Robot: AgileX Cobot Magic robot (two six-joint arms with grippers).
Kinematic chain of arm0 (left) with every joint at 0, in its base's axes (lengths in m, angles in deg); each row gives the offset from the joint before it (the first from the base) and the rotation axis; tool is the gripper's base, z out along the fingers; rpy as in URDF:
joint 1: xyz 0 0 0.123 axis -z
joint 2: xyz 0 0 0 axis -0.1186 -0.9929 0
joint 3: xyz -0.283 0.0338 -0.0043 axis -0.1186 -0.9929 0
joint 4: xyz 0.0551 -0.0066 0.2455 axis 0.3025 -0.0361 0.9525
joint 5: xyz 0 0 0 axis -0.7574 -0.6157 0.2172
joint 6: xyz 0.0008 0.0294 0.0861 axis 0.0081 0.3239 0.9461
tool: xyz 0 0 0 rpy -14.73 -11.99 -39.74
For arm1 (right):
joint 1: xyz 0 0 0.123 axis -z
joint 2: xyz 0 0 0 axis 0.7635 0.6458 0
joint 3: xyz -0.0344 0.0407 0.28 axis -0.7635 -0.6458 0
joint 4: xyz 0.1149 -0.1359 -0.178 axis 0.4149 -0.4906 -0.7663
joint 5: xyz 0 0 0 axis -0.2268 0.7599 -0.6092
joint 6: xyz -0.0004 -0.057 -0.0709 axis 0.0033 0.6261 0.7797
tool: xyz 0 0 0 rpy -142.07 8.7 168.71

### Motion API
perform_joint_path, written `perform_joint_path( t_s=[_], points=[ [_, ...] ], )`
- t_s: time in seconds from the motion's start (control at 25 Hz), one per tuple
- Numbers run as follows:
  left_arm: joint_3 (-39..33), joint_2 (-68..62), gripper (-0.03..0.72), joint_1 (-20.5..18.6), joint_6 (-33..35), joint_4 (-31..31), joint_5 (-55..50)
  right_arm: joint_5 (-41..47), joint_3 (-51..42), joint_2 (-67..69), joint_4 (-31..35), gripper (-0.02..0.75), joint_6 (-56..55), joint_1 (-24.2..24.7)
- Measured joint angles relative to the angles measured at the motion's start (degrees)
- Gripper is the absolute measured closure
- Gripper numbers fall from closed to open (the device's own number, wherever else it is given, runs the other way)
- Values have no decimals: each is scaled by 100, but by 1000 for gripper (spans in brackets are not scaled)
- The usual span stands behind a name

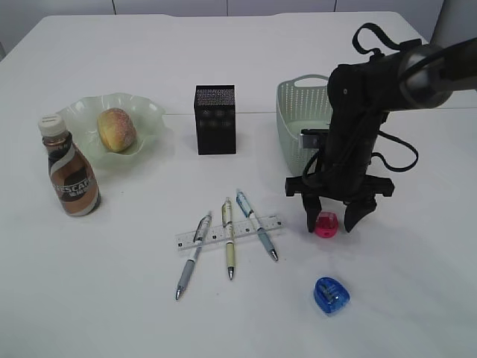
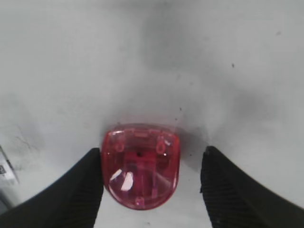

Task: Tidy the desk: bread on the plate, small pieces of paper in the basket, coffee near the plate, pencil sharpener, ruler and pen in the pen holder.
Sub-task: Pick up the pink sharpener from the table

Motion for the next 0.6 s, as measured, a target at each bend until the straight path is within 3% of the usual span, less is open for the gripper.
perform_joint_path(
  t_s=[0.6],
  points=[
    [0, 0, 234, 0, 0, 0, 0, -108, 0, 0, -58, 265, 0, 0]
  ],
)
